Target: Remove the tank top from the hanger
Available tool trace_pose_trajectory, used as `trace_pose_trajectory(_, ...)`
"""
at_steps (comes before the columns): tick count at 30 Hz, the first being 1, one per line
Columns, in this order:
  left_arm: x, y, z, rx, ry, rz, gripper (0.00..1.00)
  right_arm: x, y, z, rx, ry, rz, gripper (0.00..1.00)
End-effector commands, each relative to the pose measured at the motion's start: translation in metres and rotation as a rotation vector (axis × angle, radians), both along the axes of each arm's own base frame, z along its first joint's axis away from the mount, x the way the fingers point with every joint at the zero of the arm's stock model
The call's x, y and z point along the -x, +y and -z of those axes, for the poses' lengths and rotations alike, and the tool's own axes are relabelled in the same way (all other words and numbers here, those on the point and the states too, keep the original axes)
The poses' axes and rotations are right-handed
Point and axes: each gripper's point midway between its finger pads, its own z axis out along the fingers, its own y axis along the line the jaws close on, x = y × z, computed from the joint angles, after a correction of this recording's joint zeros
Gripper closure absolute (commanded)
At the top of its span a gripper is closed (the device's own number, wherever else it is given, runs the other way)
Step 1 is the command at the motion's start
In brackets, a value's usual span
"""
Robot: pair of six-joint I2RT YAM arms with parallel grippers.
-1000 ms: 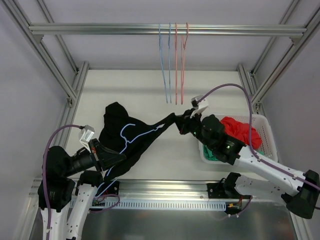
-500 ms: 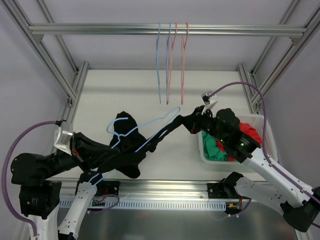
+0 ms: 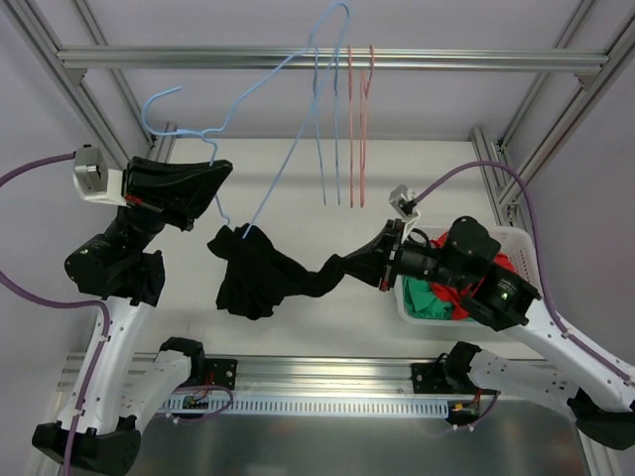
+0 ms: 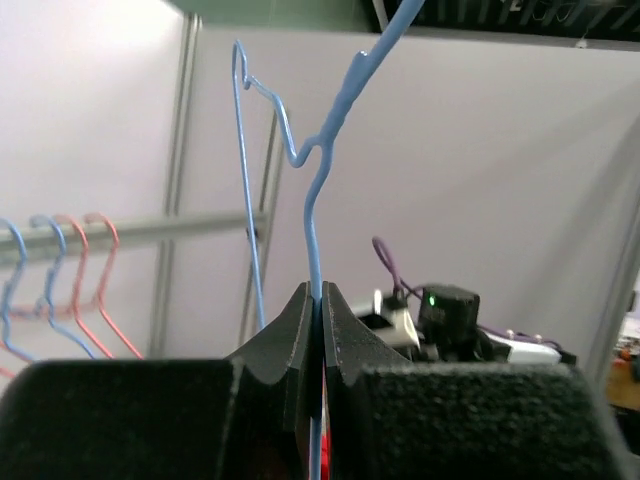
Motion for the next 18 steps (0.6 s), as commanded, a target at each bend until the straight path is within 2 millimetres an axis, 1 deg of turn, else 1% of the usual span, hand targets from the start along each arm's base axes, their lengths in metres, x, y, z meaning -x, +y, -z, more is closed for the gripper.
trace_pose_trajectory(1, 0.071, 0.026, -0.063, 0.146, -0.402, -0.096, 1.00, -0.010, 0.009, 0.042, 0.192, 0.025, 0.045, 1.00)
trace_pose_trajectory(2, 0.065, 0.025, -0.057, 0.141, -0.392, -0.113, 1.00, -0.009, 0.015, 0.053, 0.218, 0.039, 0.024, 1.00)
trace_pose_trajectory(3, 0.070, 0.027, -0.056, 0.146, -0.431, -0.128, 1.00, -0.011, 0.029, 0.071, 0.262, 0.068, -0.003, 1.00)
trace_pose_trajectory(4, 0.069, 0.028, -0.053, 0.148, -0.444, -0.137, 1.00, -0.007, 0.039, 0.078, 0.283, 0.072, -0.016, 1.00)
trace_pose_trajectory(5, 0.064, 0.029, -0.047, 0.145, -0.440, -0.163, 1.00, -0.012, 0.044, 0.084, 0.306, 0.070, 0.011, 1.00)
trace_pose_trajectory(6, 0.069, 0.031, -0.046, 0.147, -0.449, -0.188, 1.00, -0.016, 0.048, 0.091, 0.332, 0.068, 0.040, 1.00)
trace_pose_trajectory(7, 0.068, 0.034, -0.044, 0.155, -0.453, -0.213, 1.00, -0.025, 0.055, 0.106, 0.378, 0.070, 0.096, 1.00)
trace_pose_trajectory(8, 0.059, 0.037, -0.034, 0.163, -0.421, -0.246, 1.00, -0.031, 0.056, 0.113, 0.404, 0.084, 0.133, 1.00)
trace_pose_trajectory(9, 0.064, 0.044, -0.033, 0.173, -0.444, -0.301, 1.00, -0.036, 0.059, 0.116, 0.416, 0.087, 0.159, 1.00)
trace_pose_trajectory(10, 0.061, 0.046, -0.028, 0.178, -0.439, -0.329, 1.00, -0.043, 0.062, 0.126, 0.446, 0.092, 0.199, 1.00)
trace_pose_trajectory(11, 0.053, 0.051, -0.021, 0.192, -0.413, -0.362, 1.00, -0.046, 0.063, 0.130, 0.461, 0.096, 0.228, 1.00)
trace_pose_trajectory(12, 0.058, 0.056, -0.021, 0.197, -0.424, -0.408, 1.00, -0.050, 0.064, 0.131, 0.474, 0.089, 0.256, 1.00)
trace_pose_trajectory(13, 0.031, 0.056, -0.006, 0.144, -0.274, -0.442, 1.00, -0.055, 0.062, 0.136, 0.501, 0.075, 0.301, 1.00)
trace_pose_trajectory(14, 0.026, 0.061, -0.007, 0.130, -0.222, -0.490, 1.00, -0.058, 0.064, 0.145, 0.530, 0.074, 0.313, 1.00)
trace_pose_trajectory(15, 0.022, 0.065, -0.001, 0.098, -0.179, -0.537, 1.00, -0.058, 0.066, 0.151, 0.545, 0.077, 0.314, 0.97)
trace_pose_trajectory(16, -0.002, 0.067, 0.025, 0.030, 0.000, -0.572, 1.00, -0.054, 0.073, 0.154, 0.549, 0.077, 0.294, 0.75)
trace_pose_trajectory(17, -0.014, 0.078, 0.037, 0.017, 0.091, -0.645, 1.00, -0.052, 0.084, 0.169, 0.588, 0.077, 0.261, 0.57)
trace_pose_trajectory(18, -0.019, 0.082, 0.050, -0.009, 0.165, -0.675, 1.00, -0.048, 0.092, 0.175, 0.604, 0.061, 0.223, 0.39)
